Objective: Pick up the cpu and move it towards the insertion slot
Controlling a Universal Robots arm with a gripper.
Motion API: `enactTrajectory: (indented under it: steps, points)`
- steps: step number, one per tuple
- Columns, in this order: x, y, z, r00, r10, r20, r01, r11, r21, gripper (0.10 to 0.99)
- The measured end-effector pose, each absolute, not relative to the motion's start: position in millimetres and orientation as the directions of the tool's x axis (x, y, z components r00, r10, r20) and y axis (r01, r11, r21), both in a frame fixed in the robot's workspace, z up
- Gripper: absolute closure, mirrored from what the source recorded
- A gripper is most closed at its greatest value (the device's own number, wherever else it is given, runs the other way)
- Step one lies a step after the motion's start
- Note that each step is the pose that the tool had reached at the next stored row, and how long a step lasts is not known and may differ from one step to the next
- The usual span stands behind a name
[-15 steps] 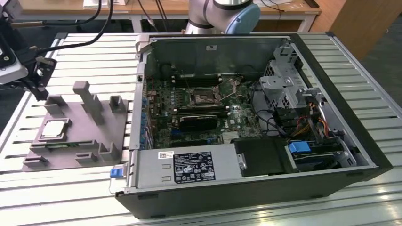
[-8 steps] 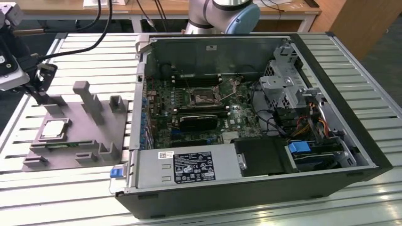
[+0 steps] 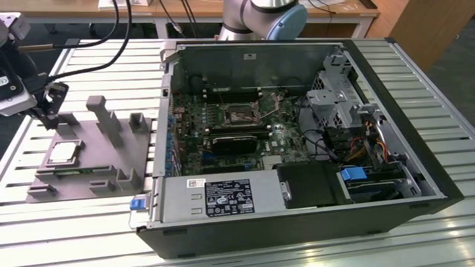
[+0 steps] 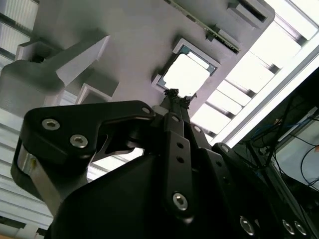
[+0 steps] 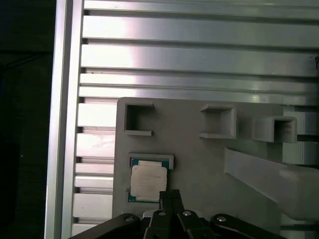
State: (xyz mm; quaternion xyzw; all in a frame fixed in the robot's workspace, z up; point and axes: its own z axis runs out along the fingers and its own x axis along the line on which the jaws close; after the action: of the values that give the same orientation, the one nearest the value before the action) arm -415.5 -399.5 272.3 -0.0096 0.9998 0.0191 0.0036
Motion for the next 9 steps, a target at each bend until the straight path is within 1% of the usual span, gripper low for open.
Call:
enactTrajectory:
  steps: [9]
  points:
    - [-419, -402, 257, -1.0, -0.019, -0.008, -0.019, 0.999, 0.038, 0.984]
